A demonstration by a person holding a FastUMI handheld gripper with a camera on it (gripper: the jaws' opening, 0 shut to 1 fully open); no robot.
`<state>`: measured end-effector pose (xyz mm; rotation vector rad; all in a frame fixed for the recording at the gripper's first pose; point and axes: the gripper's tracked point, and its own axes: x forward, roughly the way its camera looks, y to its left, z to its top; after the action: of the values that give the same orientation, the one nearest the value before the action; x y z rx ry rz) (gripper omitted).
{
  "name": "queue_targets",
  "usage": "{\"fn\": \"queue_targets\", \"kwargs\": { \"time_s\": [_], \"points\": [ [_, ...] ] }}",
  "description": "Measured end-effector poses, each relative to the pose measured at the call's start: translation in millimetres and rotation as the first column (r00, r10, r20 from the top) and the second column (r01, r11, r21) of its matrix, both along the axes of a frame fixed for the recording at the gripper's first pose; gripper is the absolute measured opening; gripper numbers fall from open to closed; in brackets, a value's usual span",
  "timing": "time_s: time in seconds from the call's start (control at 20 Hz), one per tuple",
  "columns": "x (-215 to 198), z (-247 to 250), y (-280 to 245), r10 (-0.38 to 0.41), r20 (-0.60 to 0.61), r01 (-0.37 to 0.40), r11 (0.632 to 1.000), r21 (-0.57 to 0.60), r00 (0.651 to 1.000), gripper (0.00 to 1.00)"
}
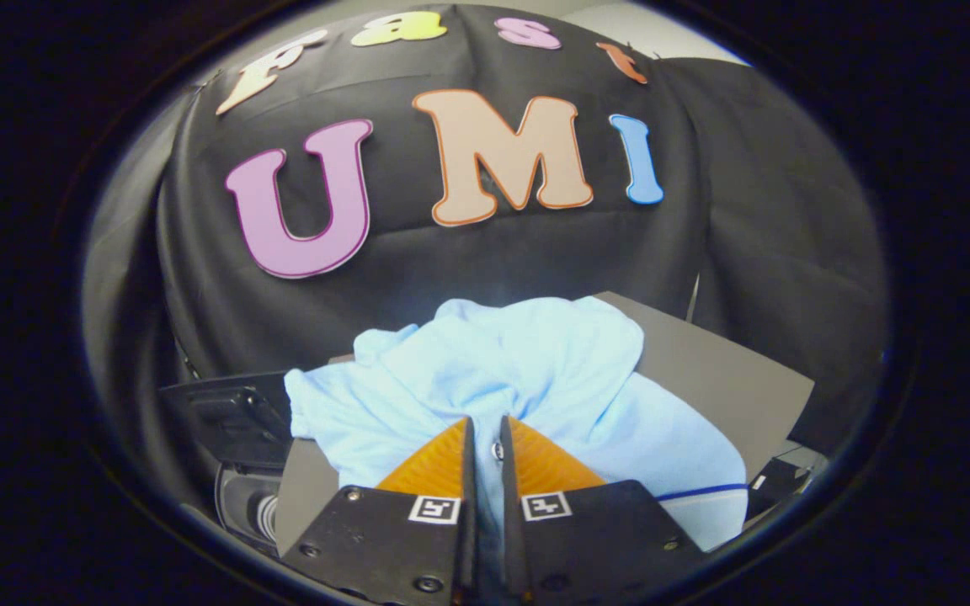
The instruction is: Put the clothes into the washing machine and then close the washing machine lid.
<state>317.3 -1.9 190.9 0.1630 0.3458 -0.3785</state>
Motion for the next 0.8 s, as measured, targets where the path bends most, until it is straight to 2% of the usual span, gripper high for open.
{"fn": "queue_targets", "kwargs": {
  "time_s": [0.05, 0.15, 0.3, 0.7, 0.8],
  "points": [
    [0, 0, 7, 0.009, -0.015, -0.009, 1.000, 0.011, 1.000, 0.09],
    [4, -1, 27, 0.054, -0.026, -0.054, 0.998, 0.018, 0.998, 0.09],
    [8, 0, 50, 0.057, 0.007, -0.057, 0.998, 0.025, 0.998, 0.08],
    [10, -1, 113, 0.102, 0.018, -0.100, 0.992, -0.076, 0.995, 0.08],
    [14, -2, 132, 0.144, 0.037, -0.139, 0.984, -0.113, 0.989, 0.08]
  ]
}}
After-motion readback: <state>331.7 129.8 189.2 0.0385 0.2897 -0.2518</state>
